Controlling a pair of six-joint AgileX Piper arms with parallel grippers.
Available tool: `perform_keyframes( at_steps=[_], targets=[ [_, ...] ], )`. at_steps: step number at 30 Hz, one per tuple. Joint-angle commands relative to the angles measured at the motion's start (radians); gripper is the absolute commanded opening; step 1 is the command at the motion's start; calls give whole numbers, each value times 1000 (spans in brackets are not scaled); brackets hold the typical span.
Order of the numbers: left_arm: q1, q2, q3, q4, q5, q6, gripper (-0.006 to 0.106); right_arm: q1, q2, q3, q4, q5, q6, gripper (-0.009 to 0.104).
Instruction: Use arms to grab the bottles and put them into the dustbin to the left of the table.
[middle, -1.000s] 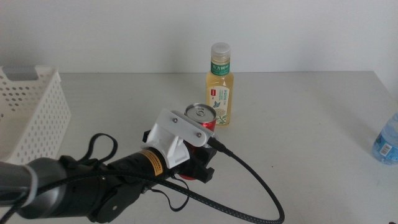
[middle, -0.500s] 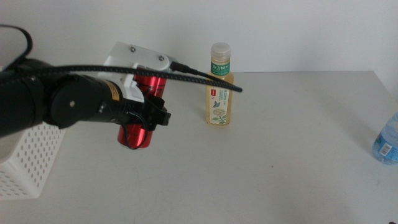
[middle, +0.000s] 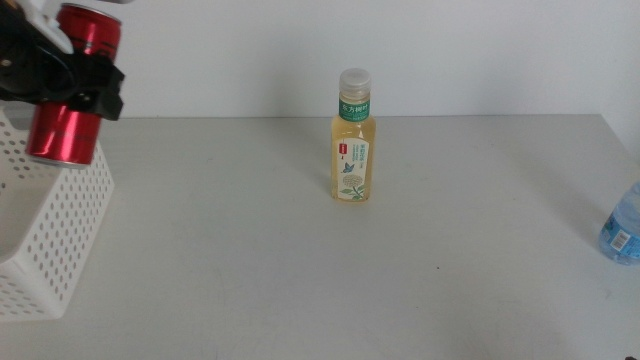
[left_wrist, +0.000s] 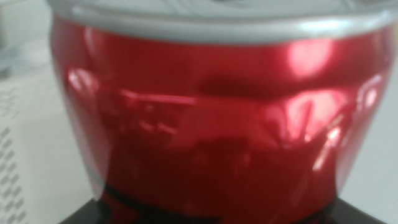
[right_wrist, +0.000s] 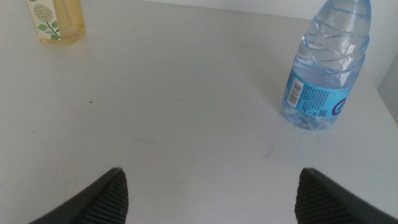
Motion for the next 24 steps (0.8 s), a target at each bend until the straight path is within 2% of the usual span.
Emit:
perform_keyframes(
  at_steps=[1, 7, 14, 19, 24],
  targets=[
    [70, -16, -90, -30, 60, 47, 12, -5, -21, -2, -6, -65, -9, 82],
    [222, 64, -194, -42, 209, 127, 11, -5, -21, -2, -6, -65, -9, 82],
    [330, 139, -235, -39, 205, 137, 6, -5, -21, -2, -6, -65, -9, 82],
    [363, 191, -234, -45, 186, 157, 2, -5, -21, -2, -6, -65, -9, 82],
    [363, 249, -234, -9, 150, 157, -1, -5, -21, -2, -6, -65, -9, 82]
  ],
)
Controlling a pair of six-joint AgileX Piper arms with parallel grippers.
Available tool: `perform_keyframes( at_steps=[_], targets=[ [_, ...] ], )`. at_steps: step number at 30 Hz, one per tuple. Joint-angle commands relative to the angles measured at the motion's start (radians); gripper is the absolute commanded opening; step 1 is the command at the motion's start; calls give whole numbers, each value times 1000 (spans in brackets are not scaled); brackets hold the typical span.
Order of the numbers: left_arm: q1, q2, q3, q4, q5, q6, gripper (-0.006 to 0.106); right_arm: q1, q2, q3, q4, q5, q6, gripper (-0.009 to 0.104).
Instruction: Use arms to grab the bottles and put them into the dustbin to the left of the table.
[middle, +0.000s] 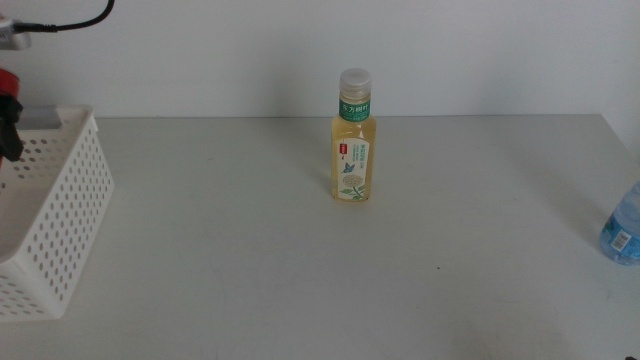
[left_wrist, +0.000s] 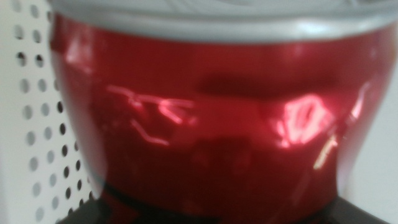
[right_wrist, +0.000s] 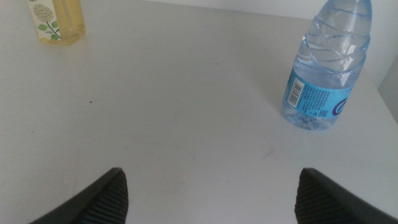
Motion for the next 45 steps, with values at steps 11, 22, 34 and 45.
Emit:
perform_keyframes(
  at_steps=[11, 22, 34, 45],
  targets=[
    [-2, 103, -41, 58, -41, 2, -1, -5, -21, -2, -6, -65, -9, 82],
    [-2, 216, -41, 61, -42, 1, -1, -5, -21, -2, -6, -65, -9, 82],
    [-2, 269, -41, 68, -61, -6, 31, -5, -21, -2, -7, -65, -9, 82],
    [-2, 269, -41, 103, -66, -7, 85, -5, -21, -2, -7, -65, -9, 82]
  ],
)
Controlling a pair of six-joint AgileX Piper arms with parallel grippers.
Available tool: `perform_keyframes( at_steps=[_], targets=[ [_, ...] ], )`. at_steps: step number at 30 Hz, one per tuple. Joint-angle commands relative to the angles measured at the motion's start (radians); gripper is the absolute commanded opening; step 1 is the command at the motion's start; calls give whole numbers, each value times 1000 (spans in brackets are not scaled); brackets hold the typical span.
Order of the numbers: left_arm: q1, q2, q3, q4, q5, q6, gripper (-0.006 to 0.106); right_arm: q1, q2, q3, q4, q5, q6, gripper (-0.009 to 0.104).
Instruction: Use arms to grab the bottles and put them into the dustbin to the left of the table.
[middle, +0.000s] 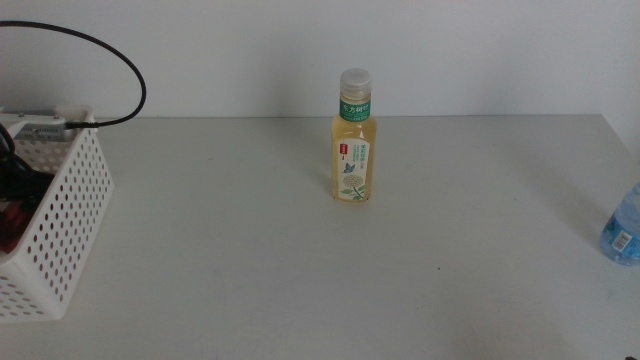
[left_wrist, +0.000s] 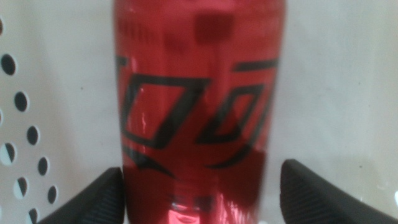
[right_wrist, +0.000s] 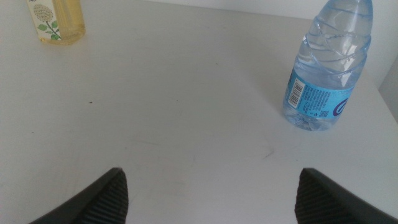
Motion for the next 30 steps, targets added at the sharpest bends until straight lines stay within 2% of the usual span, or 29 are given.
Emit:
perform_keyframes(
  at_steps=[1, 10, 19, 25, 30],
  targets=[
    [-2, -64, -31, 5, 6, -14, 87, -5, -21, -2, -7, -65, -9, 82],
    [-19, -146, -132, 11, 94, -33, 88, -5, -21, -2, -7, -65, -9, 82],
    [-80, -315, -244, -52, 119, -80, 88, -5, -21, -2, -7, -65, -9, 82],
    [-180, -420, -244, -58, 111, -98, 88, -5, -21, -2, -8, -65, -9, 82],
    [-322, -519, -187, -63, 42, -121, 88, -5, -21, -2, -9, -65, -9, 82]
  ],
)
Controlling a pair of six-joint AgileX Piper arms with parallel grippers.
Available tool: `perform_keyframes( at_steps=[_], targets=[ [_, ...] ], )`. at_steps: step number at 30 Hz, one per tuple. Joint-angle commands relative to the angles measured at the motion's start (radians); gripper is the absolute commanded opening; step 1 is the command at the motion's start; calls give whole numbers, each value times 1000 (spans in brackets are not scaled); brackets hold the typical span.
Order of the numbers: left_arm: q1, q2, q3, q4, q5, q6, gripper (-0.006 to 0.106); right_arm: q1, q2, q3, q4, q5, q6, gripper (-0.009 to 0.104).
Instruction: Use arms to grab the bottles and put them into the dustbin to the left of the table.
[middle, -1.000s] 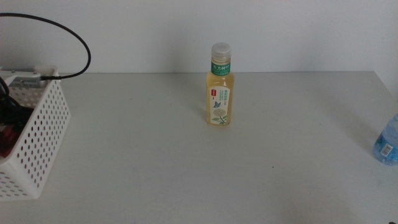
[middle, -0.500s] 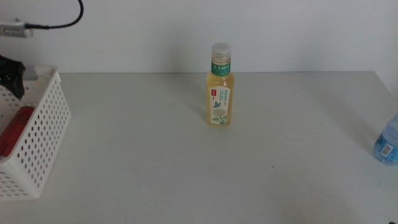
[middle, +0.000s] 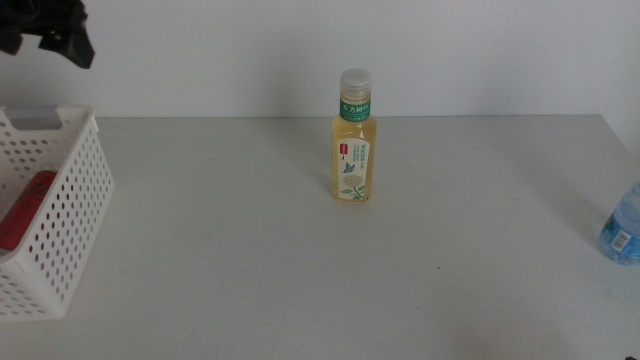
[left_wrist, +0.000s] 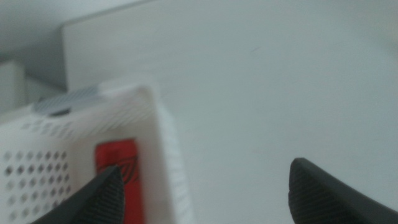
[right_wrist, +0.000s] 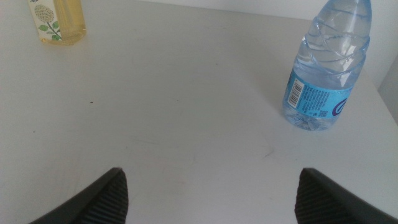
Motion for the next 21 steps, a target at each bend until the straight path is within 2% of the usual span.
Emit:
perform_keyframes(
  at_steps=[1, 10, 15, 21],
  targets=[
    [-70, -101, 20, -18, -97, -32, 88, -5, -21, -2, -9, -65, -9, 82],
    [-306, -390, 485, -10, -565, -113, 88, -5, -21, -2, -9, -65, -9, 82],
    [-422, -532, 762, 88, -863, -200, 88, -5, -21, -2, -9, -65, -9, 82],
    [-520, -678, 1032, 187, -1100, -346, 88, -5, -21, -2, -9, -65, -9, 82]
  ],
)
